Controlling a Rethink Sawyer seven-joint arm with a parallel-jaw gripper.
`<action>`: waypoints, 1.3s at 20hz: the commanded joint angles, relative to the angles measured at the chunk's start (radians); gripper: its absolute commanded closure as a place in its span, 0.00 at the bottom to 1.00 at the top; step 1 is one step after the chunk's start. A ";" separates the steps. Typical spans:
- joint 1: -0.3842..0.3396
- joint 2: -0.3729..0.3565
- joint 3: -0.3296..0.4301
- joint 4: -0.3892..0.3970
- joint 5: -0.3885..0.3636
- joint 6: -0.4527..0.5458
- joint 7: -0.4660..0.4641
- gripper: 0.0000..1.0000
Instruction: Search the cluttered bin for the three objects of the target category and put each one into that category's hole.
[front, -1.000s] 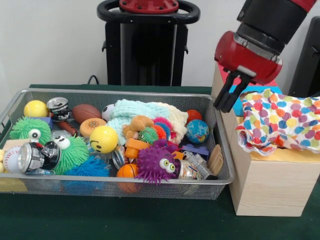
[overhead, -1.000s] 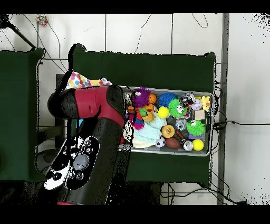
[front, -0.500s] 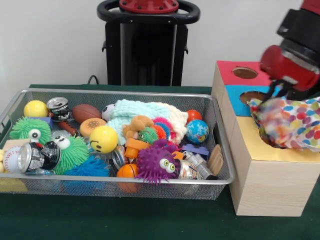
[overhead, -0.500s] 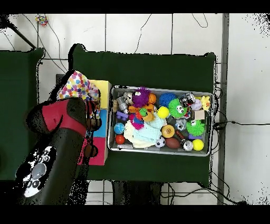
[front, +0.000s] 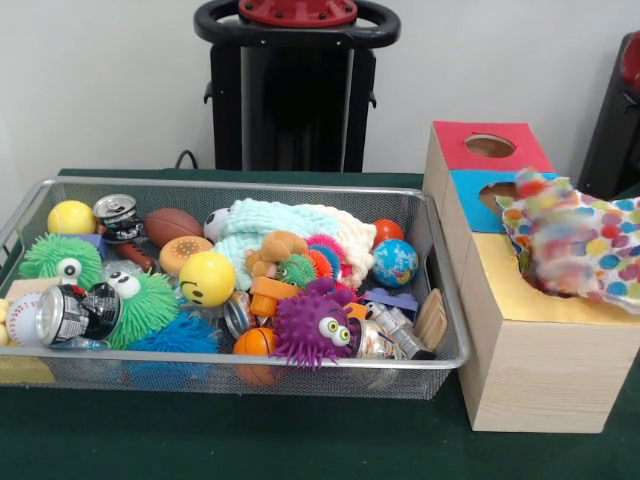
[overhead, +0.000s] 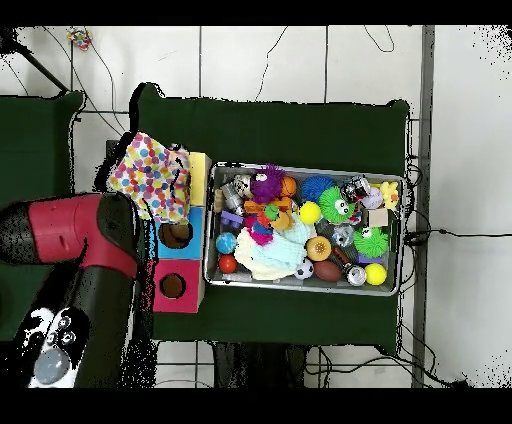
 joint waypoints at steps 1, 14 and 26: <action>-0.067 -0.088 0.090 0.056 0.053 0.170 0.166 1.00; -0.226 -0.080 0.090 -0.002 -0.006 0.171 0.066 1.00; -0.196 -0.013 0.067 0.027 -0.056 0.105 0.160 1.00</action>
